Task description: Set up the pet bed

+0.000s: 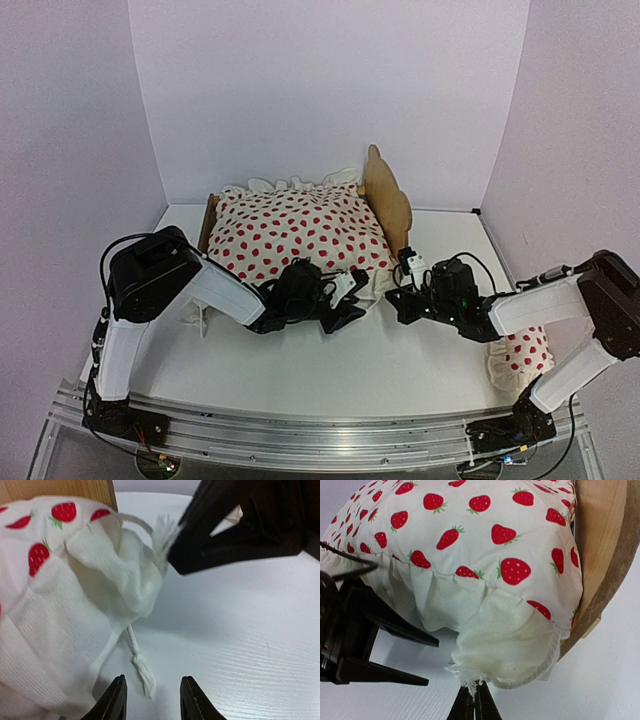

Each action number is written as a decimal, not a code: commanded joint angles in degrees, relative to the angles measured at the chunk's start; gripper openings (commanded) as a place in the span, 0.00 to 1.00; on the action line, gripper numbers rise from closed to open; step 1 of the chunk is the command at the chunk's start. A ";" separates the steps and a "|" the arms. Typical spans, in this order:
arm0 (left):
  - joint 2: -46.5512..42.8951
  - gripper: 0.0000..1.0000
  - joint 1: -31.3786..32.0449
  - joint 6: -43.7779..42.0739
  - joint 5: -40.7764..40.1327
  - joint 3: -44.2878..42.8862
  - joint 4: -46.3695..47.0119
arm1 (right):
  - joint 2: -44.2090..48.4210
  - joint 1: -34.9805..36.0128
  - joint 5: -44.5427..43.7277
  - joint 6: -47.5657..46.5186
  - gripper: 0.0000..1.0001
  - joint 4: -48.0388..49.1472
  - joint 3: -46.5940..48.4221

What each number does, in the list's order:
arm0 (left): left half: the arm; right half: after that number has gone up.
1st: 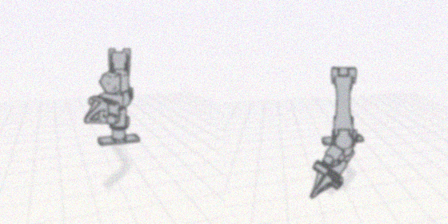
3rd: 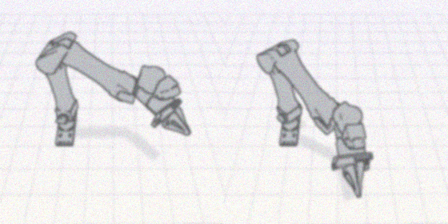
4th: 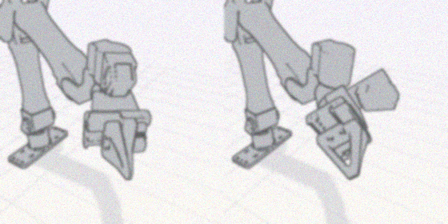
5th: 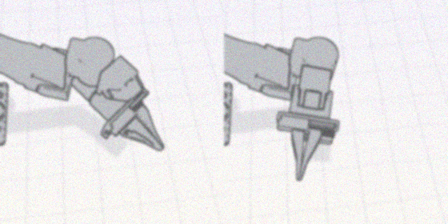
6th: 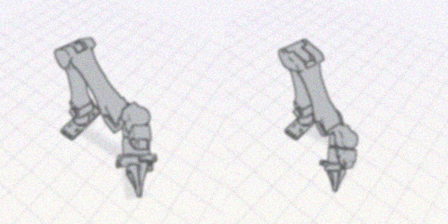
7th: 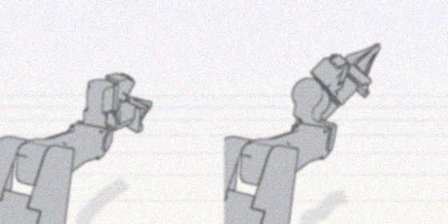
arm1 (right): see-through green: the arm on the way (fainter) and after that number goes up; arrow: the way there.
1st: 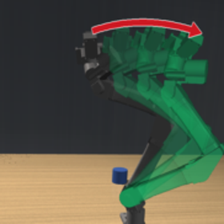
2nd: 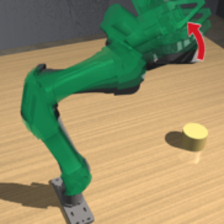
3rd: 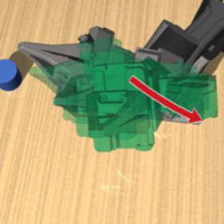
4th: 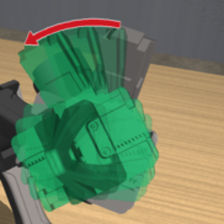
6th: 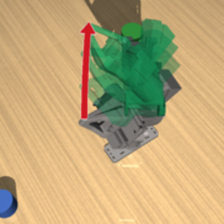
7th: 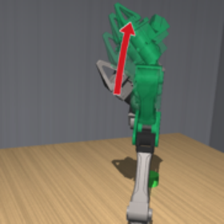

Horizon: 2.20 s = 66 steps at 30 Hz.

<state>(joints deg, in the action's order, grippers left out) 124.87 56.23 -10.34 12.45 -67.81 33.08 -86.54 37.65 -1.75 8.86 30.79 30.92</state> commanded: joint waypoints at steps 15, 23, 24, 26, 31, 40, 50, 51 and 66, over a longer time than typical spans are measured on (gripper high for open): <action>6.77 0.35 0.58 4.51 -5.34 -7.99 -3.71 | 1.92 -0.12 4.47 0.08 0.00 -3.83 3.18; 7.31 0.16 0.90 4.24 -3.48 -7.66 -3.33 | 2.26 -0.36 4.37 0.16 0.00 -6.89 5.20; 7.46 0.15 0.90 4.10 -3.43 -7.70 -2.85 | 2.26 -0.42 4.38 0.23 0.00 -7.12 5.35; 7.89 0.14 0.88 3.87 -3.13 -8.03 -2.30 | 2.32 -0.48 4.49 0.35 0.00 -7.36 5.58; 8.91 0.07 0.88 3.34 -3.52 -8.96 -1.38 | 2.81 -0.60 4.68 0.11 0.00 -8.71 6.35; 7.91 0.00 0.83 2.93 -5.19 -8.10 -1.85 | 6.29 -2.30 2.41 -2.34 0.00 -17.92 9.41; 5.12 0.00 0.56 -0.88 -5.00 -3.79 -4.31 | 11.40 -5.31 -0.72 -11.37 0.00 -30.70 21.51; 4.66 0.00 0.55 -1.29 -4.64 -3.19 -5.08 | 11.30 -5.54 -0.77 -11.98 0.00 -30.70 22.54; -2.31 0.00 0.83 1.35 -1.56 6.59 -12.93 | 9.14 -8.39 -6.73 -16.77 0.00 -33.61 32.97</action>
<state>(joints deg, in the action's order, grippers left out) 123.63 56.82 -10.04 9.51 -63.28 27.07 -79.28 30.54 -4.46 -6.33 -8.77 57.19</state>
